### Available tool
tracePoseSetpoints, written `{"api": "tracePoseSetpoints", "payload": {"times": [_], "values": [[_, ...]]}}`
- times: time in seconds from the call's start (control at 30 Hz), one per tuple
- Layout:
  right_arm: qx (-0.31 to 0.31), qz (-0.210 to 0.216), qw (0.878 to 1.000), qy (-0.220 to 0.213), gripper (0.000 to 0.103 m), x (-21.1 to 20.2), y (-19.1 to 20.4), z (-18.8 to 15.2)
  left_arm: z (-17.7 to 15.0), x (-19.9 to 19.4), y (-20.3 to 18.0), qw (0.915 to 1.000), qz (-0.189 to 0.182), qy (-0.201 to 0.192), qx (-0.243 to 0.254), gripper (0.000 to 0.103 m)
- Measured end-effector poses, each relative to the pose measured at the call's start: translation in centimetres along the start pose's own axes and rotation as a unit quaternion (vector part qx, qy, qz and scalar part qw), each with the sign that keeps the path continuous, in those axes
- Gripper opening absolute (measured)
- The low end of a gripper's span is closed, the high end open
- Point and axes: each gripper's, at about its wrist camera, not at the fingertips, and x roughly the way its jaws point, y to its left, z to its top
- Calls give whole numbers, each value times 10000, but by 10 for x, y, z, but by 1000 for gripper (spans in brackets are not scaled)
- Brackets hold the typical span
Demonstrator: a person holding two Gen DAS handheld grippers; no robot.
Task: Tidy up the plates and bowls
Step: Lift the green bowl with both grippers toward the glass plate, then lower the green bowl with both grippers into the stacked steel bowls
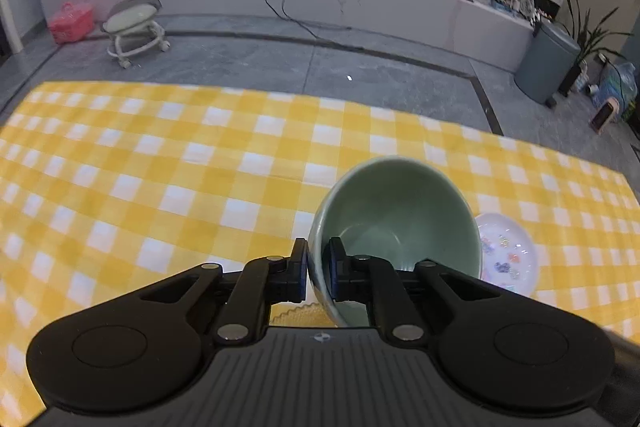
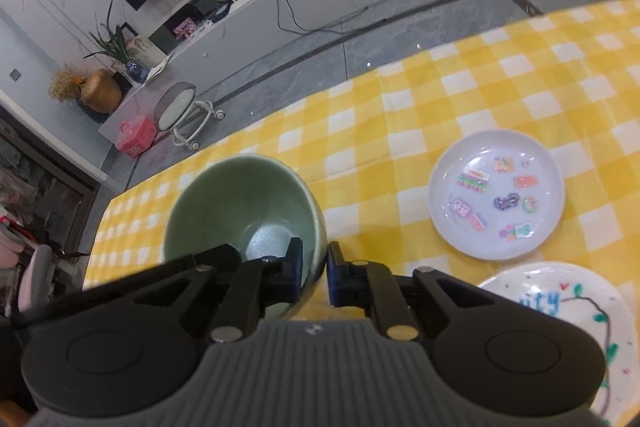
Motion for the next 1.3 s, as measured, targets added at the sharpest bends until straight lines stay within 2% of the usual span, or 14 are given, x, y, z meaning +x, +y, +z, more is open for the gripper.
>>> {"api": "tracePoseSetpoints", "payload": {"times": [0.13, 0.37, 0.5, 0.6, 0.73, 0.93, 1.2, 1.3], "values": [[210, 124, 9997, -101, 9, -29, 1, -5, -2, -28, -7, 9998, 113, -28, 133, 11], [42, 324, 9995, -39, 10, -91, 20, -27, -21, -92, -9, 9989, 318, -65, 324, 12], [-70, 436, 9989, 138, 10, -130, 27, -52, -49, -129, -10, 9979, 415, -71, 496, 12], [-239, 444, 9986, 185, 10, -161, 31, -83, -79, -154, -7, 9983, 437, -5, 398, 12], [-486, 545, 9971, 193, 11, -195, 35, -120, -112, -186, -1, 9983, 500, -144, 275, 12], [-374, 609, 9972, 216, 10, -222, 32, -154, -139, -206, 11, 9988, 472, -149, -3, 13], [-507, 412, 9977, 174, 10, -233, 35, -170, -167, -211, 25, 9992, 279, -81, -263, 14], [-618, 434, 9969, 235, 10, -233, 39, -174, -175, -215, 28, 9990, 309, -192, -254, 14]]}}
